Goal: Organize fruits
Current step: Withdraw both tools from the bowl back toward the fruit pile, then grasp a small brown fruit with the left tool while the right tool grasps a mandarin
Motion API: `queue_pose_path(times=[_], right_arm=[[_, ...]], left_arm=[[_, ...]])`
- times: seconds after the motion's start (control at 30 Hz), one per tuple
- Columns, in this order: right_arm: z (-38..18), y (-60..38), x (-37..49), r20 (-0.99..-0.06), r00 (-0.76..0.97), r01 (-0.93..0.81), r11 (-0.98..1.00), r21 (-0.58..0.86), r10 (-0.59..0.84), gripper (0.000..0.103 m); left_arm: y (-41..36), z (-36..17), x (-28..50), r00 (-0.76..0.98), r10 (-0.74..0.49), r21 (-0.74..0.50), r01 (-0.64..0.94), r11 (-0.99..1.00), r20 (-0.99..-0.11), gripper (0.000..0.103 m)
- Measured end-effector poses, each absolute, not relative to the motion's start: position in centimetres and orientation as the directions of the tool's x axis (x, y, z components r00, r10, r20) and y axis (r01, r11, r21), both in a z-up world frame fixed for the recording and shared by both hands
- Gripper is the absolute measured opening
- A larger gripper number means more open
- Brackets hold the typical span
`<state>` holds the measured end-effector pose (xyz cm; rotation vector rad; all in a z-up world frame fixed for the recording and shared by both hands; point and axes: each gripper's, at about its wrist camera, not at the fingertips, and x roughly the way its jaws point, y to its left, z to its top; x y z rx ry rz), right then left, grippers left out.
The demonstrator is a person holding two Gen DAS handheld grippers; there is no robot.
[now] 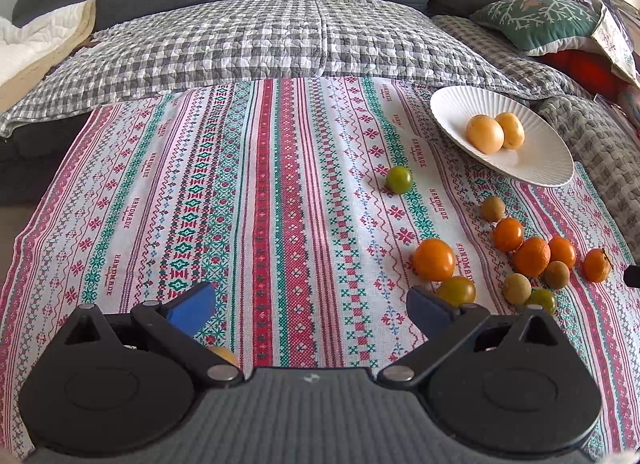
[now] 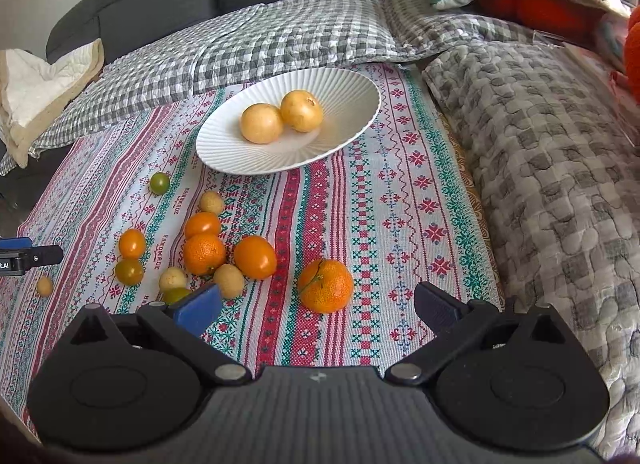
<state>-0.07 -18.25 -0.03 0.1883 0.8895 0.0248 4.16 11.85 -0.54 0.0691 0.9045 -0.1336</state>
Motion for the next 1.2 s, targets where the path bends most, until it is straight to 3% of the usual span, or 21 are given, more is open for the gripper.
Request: queue_pose_path(times=[0.43,0.57,0.83,1.2], right_arm=[[-2.9,-17.9,-1.6,-0.75,0.662,0.08,0.993,0.089,0.014,0.102],[-4.1,-17.7,-1.9,-0.72,0.694,0.082,0.995,0.064,-0.011,0.102],[-5.9,-17.1,-1.5,-0.642,0.764,0.06,0.998,-0.016,-0.056,0.096],[-5.8,-17.1,-1.0,-0.611,0.792,0.019,1.0,0.014,-0.006,0.077]], left_arm=[[17.4,-4.1,1.5,0.595,-0.12,-0.072,0.104,0.992,-0.795,0.092],[16.8,-5.2,0.8,0.626,-0.087,-0.032,0.099,0.995,-0.775,0.078],[15.9,-6.2,-0.2,0.753,-0.03,0.019,0.057,0.998,-0.657,0.065],[15.0,-6.3,-0.6,0.782,-0.019,0.046,0.06,0.997,-0.623,0.028]])
